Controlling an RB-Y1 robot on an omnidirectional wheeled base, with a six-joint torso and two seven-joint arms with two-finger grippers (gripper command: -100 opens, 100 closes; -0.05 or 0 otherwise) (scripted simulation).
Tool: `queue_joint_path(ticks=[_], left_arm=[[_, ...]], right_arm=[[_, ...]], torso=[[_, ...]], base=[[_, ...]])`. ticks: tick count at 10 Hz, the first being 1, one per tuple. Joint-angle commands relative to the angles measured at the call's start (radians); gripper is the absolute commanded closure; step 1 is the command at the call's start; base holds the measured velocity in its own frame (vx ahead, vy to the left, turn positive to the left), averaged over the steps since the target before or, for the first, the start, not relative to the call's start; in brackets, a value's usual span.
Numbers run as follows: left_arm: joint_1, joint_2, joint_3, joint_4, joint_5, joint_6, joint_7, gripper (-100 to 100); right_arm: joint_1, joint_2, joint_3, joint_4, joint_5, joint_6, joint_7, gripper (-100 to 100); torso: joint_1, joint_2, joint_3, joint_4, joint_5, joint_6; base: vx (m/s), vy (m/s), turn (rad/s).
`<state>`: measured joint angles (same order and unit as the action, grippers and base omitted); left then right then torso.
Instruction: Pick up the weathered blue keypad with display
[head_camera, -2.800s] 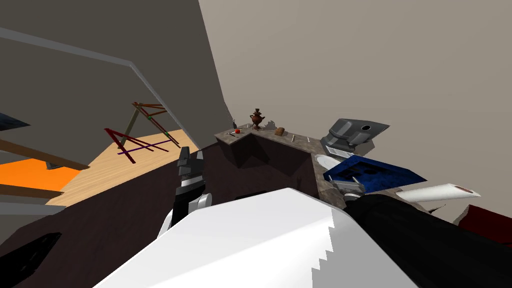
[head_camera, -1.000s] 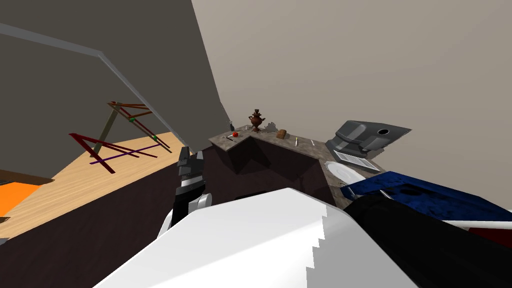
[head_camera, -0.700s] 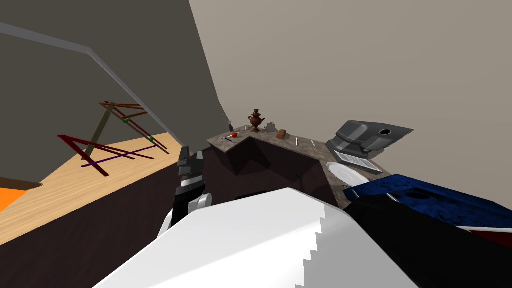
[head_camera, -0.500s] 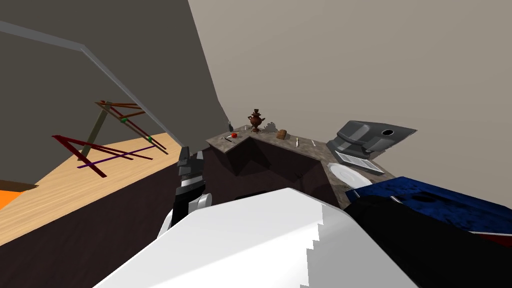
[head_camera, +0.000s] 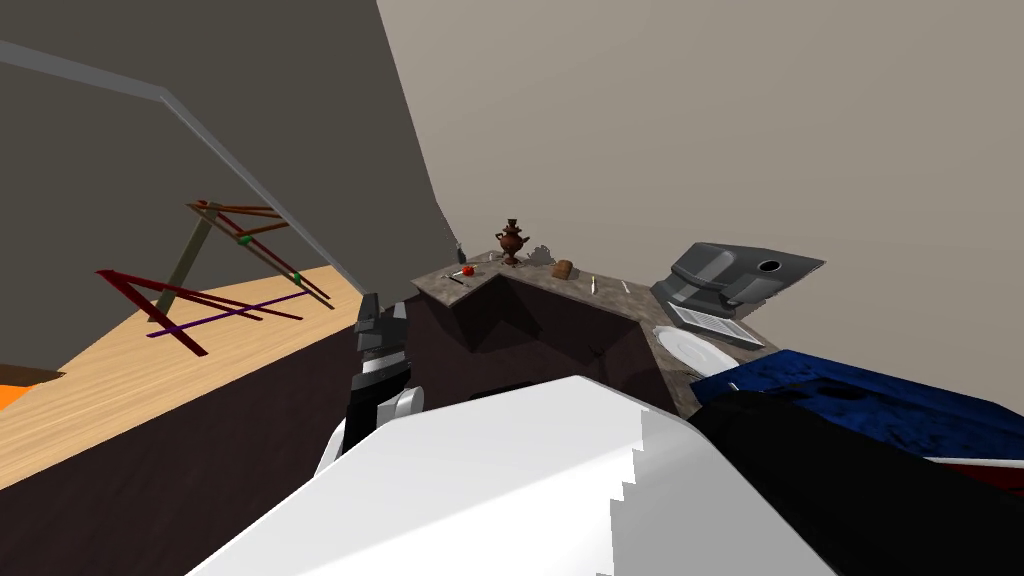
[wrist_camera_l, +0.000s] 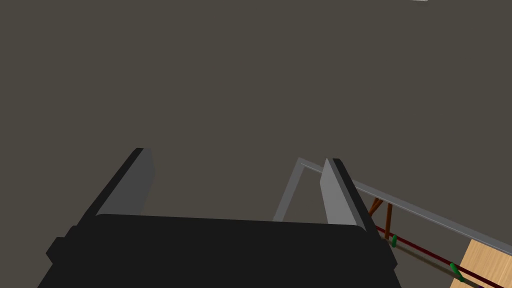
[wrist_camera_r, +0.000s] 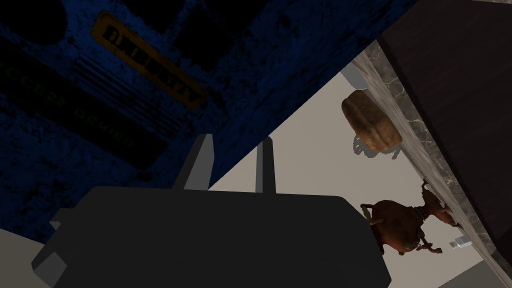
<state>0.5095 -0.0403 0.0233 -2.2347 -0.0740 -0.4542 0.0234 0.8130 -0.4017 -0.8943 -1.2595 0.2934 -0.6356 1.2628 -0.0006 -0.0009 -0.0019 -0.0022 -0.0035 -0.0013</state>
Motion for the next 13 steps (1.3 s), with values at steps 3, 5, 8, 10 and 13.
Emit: queue_joint_path(ticks=[3,5,8,10,13], left_arm=[[0.000,0.000,0.000,0.000,0.000,0.000,0.000,0],[0.000,0.000,0.000,0.000,0.000,0.000,0.000,0],[0.000,0.000,0.000,0.000,0.000,0.000,0.000,0],[0.000,0.000,0.000,0.000,0.000,0.000,0.000,0],[0.000,0.000,0.000,0.000,0.000,0.000,0.000,0]], right_arm=[[-0.020,0.022,0.022,-0.062,0.013,0.064,0.024,100],[-0.030,0.034,0.032,-0.102,0.016,0.113,0.033,100],[-0.051,0.058,0.051,-0.175,0.024,0.193,0.051,100],[-0.061,0.070,0.061,-0.210,0.028,0.243,0.060,100],[-0.082,0.094,0.080,-0.281,0.036,0.319,0.078,100]], torso=[[0.000,0.002,0.001,0.000,-0.001,-0.002],[-0.003,0.006,0.003,0.001,-0.002,-0.001],[-0.003,0.003,0.002,0.000,-0.001,-0.001],[-0.001,0.004,0.002,0.000,0.000,-0.001],[0.001,0.003,0.001,0.000,0.001,-0.002]], base=[[-0.071,-0.001,0.048],[-0.129,-0.013,0.049],[-0.096,-0.017,0.046],[-0.112,0.002,0.047],[-0.110,-0.006,0.047]])
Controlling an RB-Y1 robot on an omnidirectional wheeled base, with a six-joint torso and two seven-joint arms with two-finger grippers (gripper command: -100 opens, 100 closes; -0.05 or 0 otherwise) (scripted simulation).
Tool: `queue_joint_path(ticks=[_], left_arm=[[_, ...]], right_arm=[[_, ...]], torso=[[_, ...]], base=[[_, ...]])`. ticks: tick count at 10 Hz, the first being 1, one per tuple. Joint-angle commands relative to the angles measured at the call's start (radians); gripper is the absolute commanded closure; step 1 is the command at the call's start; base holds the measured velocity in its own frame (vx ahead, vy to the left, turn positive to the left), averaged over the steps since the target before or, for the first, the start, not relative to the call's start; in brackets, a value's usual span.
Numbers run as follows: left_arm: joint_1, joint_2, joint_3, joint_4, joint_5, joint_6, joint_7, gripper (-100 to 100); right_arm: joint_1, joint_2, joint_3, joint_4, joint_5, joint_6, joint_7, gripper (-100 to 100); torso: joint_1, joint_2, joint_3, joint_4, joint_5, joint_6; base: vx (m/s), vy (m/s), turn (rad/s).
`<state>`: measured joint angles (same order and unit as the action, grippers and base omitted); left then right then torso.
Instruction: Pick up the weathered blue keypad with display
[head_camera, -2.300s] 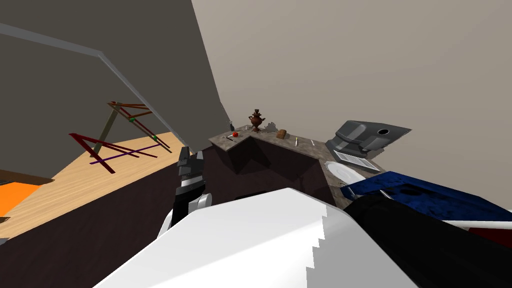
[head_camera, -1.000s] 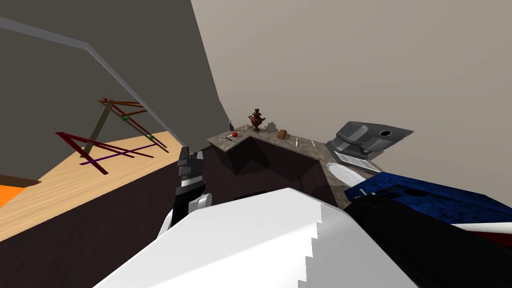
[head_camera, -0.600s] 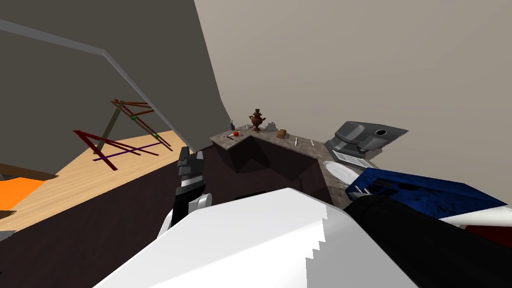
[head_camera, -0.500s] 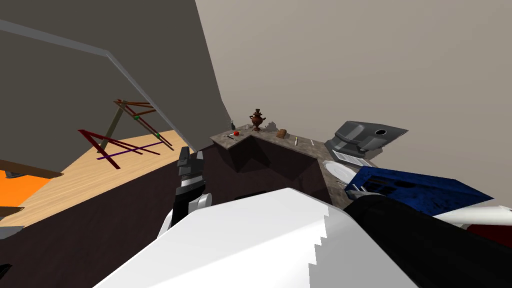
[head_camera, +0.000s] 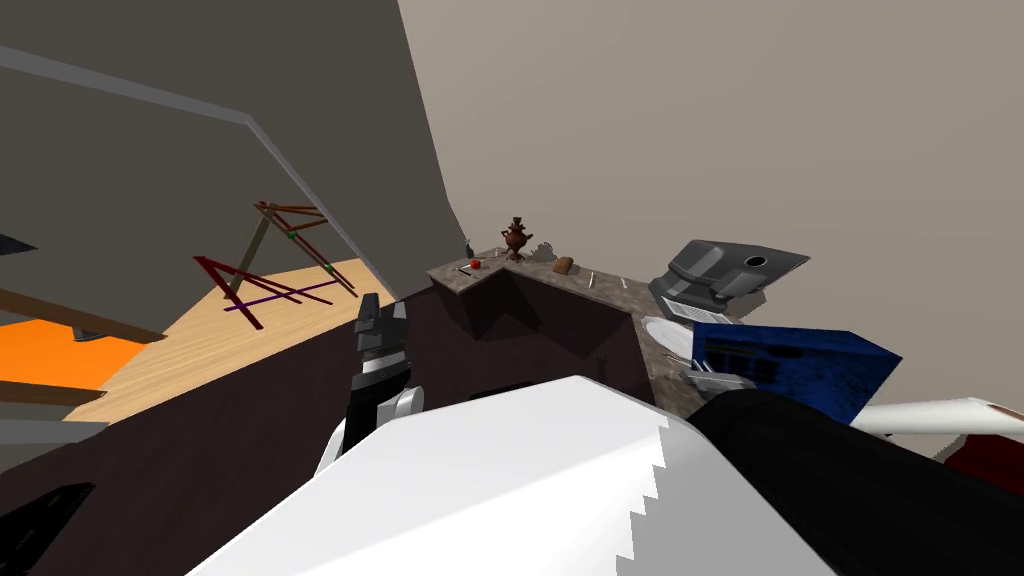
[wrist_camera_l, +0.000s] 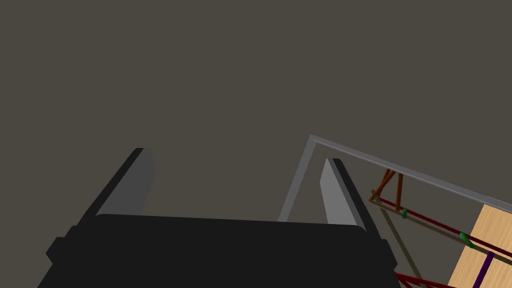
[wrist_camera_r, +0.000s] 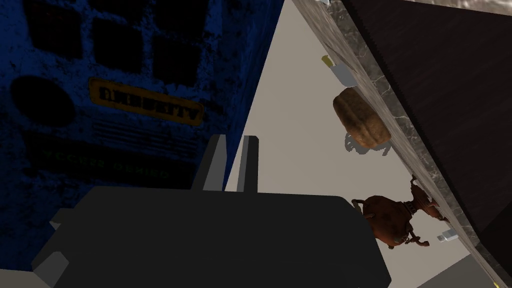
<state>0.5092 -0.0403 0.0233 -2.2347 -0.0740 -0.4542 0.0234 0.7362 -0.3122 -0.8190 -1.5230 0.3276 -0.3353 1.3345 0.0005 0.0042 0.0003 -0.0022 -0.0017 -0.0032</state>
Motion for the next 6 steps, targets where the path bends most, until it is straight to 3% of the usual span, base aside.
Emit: queue_joint_path(ticks=[1,4,5,6], left_arm=[[0.000,0.000,0.000,0.000,0.000,0.000,0.000,0],[0.000,0.000,0.000,0.000,0.000,0.000,0.000,0],[0.000,0.000,0.000,0.000,0.000,0.000,0.000,0],[0.000,0.000,0.000,0.000,0.000,0.000,0.000,0]], right_arm=[[-0.005,0.005,0.005,-0.021,0.002,0.037,0.006,100],[-0.026,0.028,0.024,-0.094,0.010,0.119,0.024,100],[-0.019,0.025,0.019,-0.078,0.007,0.096,0.018,100],[-0.020,0.026,0.021,-0.082,0.007,0.103,0.019,0]], torso=[[0.000,0.000,0.000,0.000,0.000,0.000],[0.001,-0.003,-0.002,-0.001,0.001,0.001],[0.002,-0.003,-0.002,-0.001,0.002,0.000],[0.002,-0.005,-0.003,-0.001,0.002,0.001]], base=[[-0.115,-0.013,0.045],[-0.090,-0.004,0.032],[-0.046,-0.005,0.016],[-0.007,-0.001,-0.005]])
